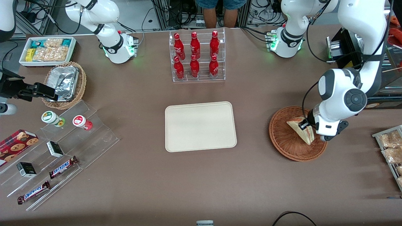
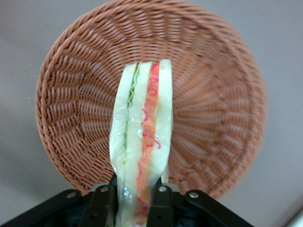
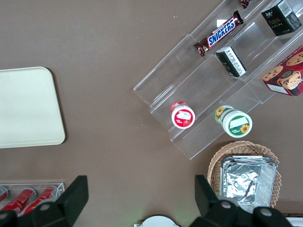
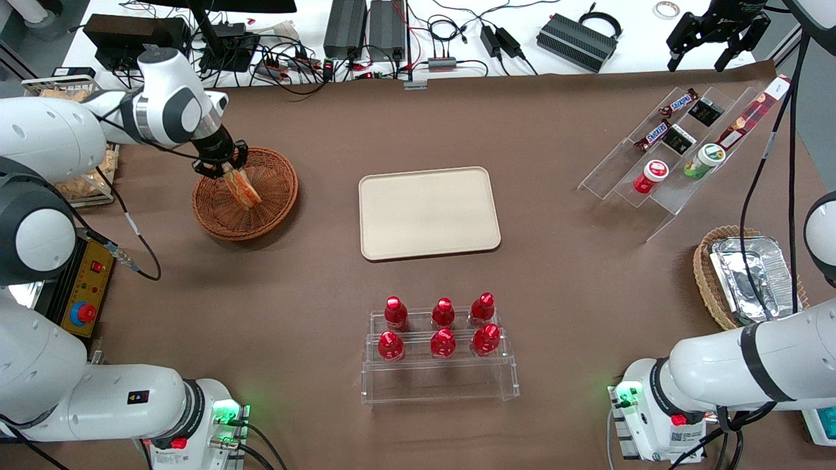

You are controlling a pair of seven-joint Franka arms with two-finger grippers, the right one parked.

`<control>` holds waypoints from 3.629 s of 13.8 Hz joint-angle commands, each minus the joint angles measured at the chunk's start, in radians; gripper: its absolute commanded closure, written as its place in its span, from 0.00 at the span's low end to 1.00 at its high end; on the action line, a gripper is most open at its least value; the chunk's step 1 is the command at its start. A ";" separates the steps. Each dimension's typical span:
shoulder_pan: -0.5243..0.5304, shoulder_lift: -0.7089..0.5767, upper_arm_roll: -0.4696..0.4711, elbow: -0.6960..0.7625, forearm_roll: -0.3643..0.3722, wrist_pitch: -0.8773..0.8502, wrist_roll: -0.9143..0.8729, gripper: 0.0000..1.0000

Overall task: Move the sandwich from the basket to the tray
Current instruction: 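Close the left gripper on the sandwich and lift it from the basket, then carry the held sandwich with the left gripper over the cream tray, then lower the sandwich onto the tray and open the left gripper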

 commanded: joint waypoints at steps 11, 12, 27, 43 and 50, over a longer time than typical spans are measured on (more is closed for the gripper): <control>-0.395 0.190 -0.042 0.290 -0.007 -0.094 0.013 1.00; -0.427 0.226 -0.042 0.342 -0.006 -0.117 -0.025 1.00; -0.671 0.644 -0.039 0.887 -0.003 -0.303 -0.214 1.00; -0.688 0.675 -0.033 0.882 0.016 -0.231 -0.274 0.00; -0.668 0.572 -0.032 0.890 0.011 -0.297 -0.259 0.00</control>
